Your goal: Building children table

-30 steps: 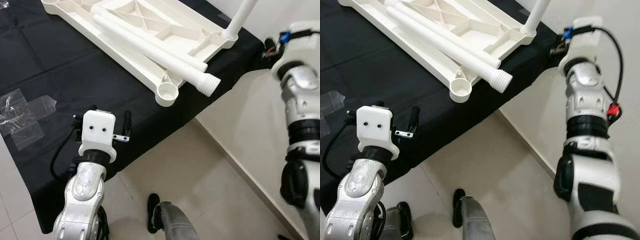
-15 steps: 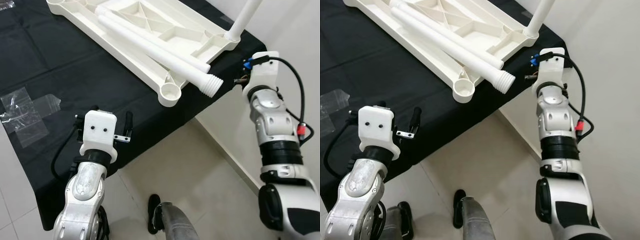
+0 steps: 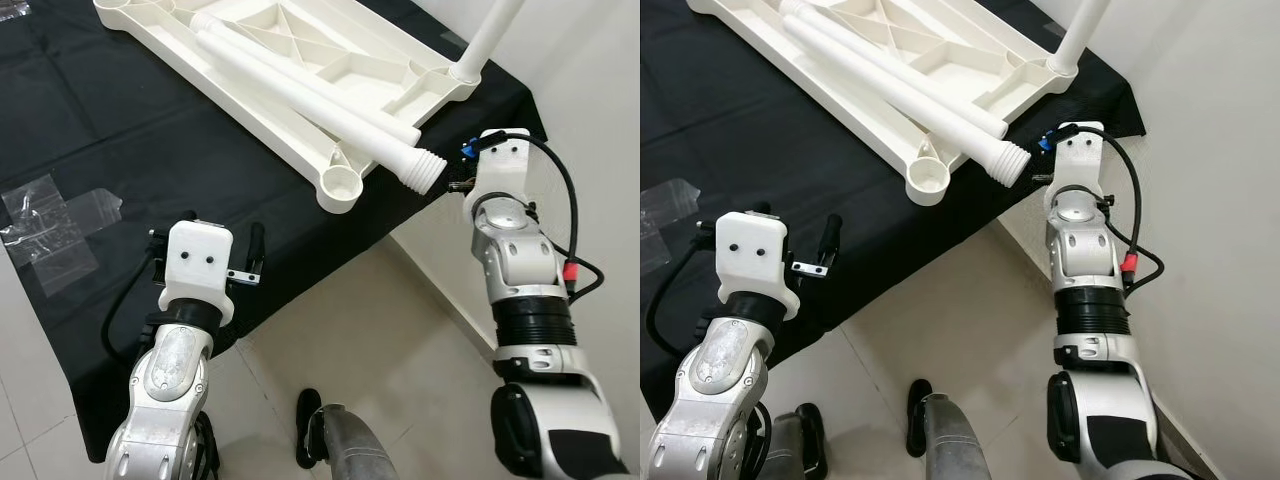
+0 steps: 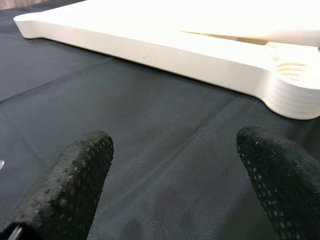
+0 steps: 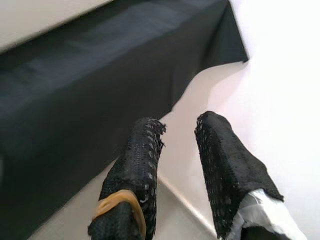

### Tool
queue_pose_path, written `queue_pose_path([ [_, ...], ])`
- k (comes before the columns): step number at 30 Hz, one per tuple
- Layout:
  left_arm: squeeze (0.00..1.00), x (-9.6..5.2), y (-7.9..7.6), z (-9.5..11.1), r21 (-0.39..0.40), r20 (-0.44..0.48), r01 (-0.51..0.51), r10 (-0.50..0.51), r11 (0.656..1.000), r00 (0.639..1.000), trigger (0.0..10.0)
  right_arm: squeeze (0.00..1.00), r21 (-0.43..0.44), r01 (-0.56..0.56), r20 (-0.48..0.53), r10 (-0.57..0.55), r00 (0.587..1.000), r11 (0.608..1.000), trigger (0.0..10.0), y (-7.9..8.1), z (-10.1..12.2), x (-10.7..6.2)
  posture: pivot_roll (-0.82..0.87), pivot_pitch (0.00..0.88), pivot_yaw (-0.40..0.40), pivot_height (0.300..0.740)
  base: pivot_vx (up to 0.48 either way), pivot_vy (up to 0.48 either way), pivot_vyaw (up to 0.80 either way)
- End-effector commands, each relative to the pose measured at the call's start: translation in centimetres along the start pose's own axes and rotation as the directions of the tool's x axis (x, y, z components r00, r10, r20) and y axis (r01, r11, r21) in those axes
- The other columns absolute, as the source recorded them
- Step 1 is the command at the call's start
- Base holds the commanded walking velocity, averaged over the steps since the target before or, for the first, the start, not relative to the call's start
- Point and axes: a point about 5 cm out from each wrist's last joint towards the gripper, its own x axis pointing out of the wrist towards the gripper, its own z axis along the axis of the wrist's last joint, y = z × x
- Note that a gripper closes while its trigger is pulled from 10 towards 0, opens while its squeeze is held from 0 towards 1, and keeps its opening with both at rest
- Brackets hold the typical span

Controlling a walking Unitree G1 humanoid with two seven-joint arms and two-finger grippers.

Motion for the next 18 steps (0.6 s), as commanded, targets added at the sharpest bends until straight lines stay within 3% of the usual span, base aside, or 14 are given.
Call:
queue_pose_path([
  [1, 0.00, -0.3, -0.1, -0.2, 0.003, -0.013, 0.007, -0.007, 1.000, 1.000, 10.0, 0.00, 0.046, -0.012, 0.011, 0.011, 1.000, 0.999, 10.0, 0.6, 1.1, -0.3, -0.03, 0.304, -0.170, 0.740, 0.000, 0.000, 0.00],
  [3, 0.00, -0.3, -0.1, -0.2, 0.003, -0.013, 0.007, -0.007, 1.000, 1.000, 10.0, 0.00, 0.057, -0.025, 0.020, 0.024, 1.000, 0.998, 10.0, 1.1, 1.5, -0.4, -0.03, 0.304, -0.170, 0.740, 0.000, 0.000, 0.00],
  [9, 0.00, -0.3, 0.0, -0.2, 0.004, -0.012, 0.004, -0.004, 1.000, 1.000, 10.0, 0.00, 0.108, -0.157, 0.098, 0.147, 0.984, 0.982, 10.0, 4.7, 4.9, -3.0, -0.04, 0.305, -0.172, 0.740, 0.000, 0.000, 0.00],
  [13, 0.00, -0.3, 0.0, -0.2, 0.005, -0.012, 0.003, -0.003, 1.000, 1.000, 10.0, 0.00, 0.103, -0.177, 0.100, 0.167, 0.981, 0.979, 10.0, 5.0, 5.0, -3.3, -0.04, 0.304, -0.173, 0.740, 0.000, 0.000, 0.00],
  [18, 0.00, -0.2, 0.2, -0.2, 0.008, -0.011, -0.002, 0.002, 1.000, 1.000, 10.0, 0.00, 0.065, -0.107, 0.059, 0.103, 0.993, 0.992, 10.0, 3.3, 3.2, -2.2, -0.04, 0.304, -0.179, 0.740, 0.000, 0.000, 0.00],
])
